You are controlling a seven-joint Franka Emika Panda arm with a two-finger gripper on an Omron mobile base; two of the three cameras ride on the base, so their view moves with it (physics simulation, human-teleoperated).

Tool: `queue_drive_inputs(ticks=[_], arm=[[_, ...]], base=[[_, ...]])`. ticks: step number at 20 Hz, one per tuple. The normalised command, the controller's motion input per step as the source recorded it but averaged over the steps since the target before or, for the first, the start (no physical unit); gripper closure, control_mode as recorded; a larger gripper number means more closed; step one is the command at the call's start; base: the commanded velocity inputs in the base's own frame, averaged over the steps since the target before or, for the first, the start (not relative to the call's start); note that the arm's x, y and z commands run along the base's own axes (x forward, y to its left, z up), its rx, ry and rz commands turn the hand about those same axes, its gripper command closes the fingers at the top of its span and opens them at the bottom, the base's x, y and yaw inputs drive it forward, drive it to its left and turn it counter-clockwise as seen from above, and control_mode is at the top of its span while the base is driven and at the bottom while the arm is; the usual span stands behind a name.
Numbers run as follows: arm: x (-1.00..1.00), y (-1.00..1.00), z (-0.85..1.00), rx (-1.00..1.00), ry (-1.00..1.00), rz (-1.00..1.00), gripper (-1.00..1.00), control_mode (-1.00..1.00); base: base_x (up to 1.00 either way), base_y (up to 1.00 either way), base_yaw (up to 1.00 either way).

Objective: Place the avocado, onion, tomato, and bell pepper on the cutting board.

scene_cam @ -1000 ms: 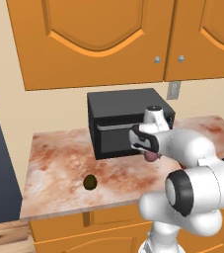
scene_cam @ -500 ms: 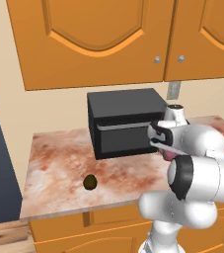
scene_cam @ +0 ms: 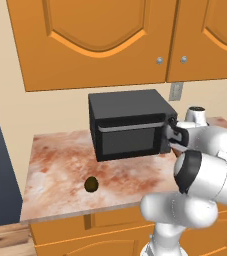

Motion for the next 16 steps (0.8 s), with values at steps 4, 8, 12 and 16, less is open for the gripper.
queue_drive_inputs(ticks=[4,8,12,16], arm=[[-0.13,-0.6,0.0,0.0,0.04,-0.16,1.0,-1.0],[-0.08,-0.66,0.0,0.01,0.06,-0.16,1.0,-1.0],[-0.02,-0.62,0.0,0.01,0.07,-0.15,1.0,-1.0],[0.18,-0.45,-0.05,0.01,0.02,-0.04,1.0,-1.0]], base=[[0.0,0.0,0.0],[0.0,0.0,0.0],[0.0,0.0,0.0],[0.0,0.0,0.0]])
